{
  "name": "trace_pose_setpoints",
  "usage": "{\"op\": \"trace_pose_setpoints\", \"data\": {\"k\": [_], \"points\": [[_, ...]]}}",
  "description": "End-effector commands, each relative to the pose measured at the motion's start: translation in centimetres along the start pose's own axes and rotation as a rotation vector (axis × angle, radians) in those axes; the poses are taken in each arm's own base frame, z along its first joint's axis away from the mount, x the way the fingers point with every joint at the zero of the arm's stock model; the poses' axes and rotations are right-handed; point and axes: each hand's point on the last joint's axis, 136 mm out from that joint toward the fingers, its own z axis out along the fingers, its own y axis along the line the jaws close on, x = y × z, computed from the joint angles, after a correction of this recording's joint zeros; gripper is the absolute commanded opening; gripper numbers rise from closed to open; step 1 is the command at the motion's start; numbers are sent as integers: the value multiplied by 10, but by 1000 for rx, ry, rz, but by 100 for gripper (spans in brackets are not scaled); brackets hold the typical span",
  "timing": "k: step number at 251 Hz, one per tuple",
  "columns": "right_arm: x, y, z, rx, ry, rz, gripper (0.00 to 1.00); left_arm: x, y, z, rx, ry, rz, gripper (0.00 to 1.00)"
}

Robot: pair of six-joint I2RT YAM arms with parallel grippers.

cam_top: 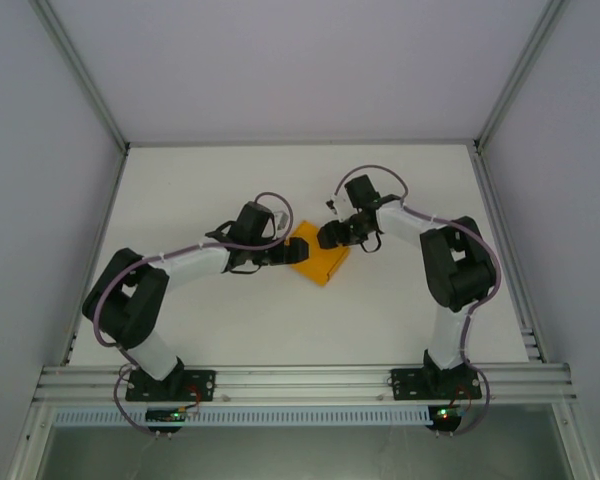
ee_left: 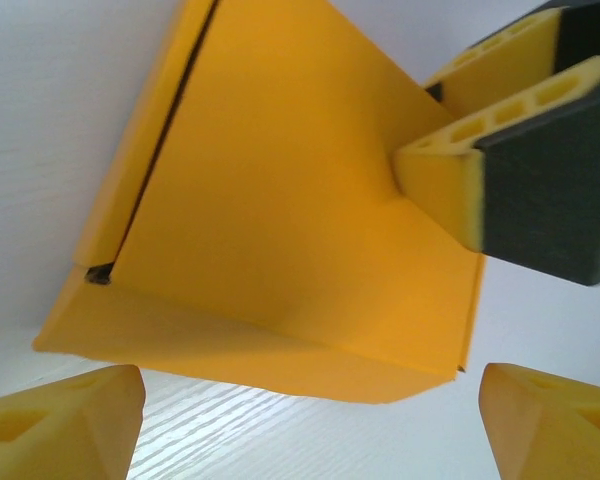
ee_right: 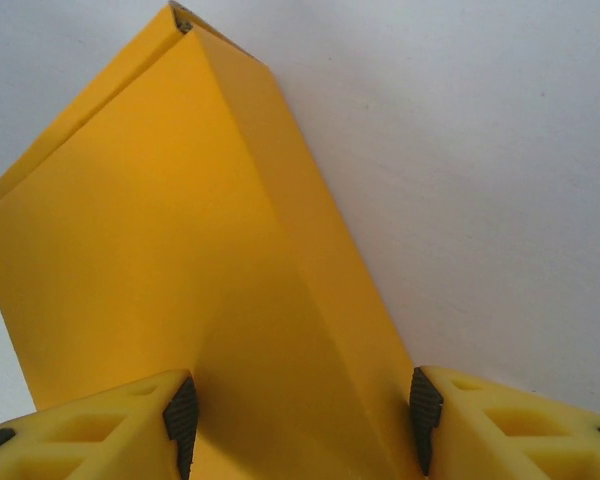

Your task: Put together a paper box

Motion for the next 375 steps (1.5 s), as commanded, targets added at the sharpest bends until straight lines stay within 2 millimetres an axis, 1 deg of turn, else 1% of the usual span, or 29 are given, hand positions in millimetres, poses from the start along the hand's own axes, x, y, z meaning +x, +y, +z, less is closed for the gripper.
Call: {"op": "trace_pose_setpoints", "data": {"k": [1, 18, 39, 66, 74, 121, 156, 169, 188, 216, 242, 278, 316, 361, 375], "points": [[22, 5, 4, 20, 37, 22, 59, 0, 12, -2, -83, 8, 22, 86], [26, 5, 5, 37, 44, 27, 58, -3, 12, -1, -82, 0, 18, 85], [31, 6, 7, 47, 49, 27, 58, -8, 12, 3, -76, -9, 4, 80], [36, 5, 9, 62, 52, 42, 58, -13, 13, 8, -53, -16, -22, 78], [36, 3, 8, 69, 49, 51, 57, -11, 16, 10, -52, -8, -33, 77], [42, 10, 14, 62, 54, 51, 57, -8, 28, 17, -72, -3, -59, 75], [46, 13, 18, 48, 62, 55, 56, -14, 37, 20, -70, -42, -93, 70], [47, 13, 19, 48, 66, 57, 56, -16, 42, 22, -72, -53, -111, 67], [48, 13, 19, 47, 72, 59, 54, -20, 41, 26, -45, -59, -118, 65], [48, 14, 20, 43, 72, 57, 54, -18, 42, 34, -34, -46, -135, 63], [47, 15, 22, 30, 72, 55, 52, -14, 44, 42, -19, -34, -162, 55], [47, 16, 27, 18, 77, 59, 50, -5, 45, 51, 19, -10, -199, 38], [47, 16, 29, 12, 78, 61, 49, 0, 49, 53, 25, -14, -237, 21], [47, 15, 30, 10, 78, 64, 48, 5, 52, 55, 27, -12, -260, 9], [47, 14, 30, 10, 78, 66, 48, 6, 54, 55, 23, -15, -266, 1]]}}
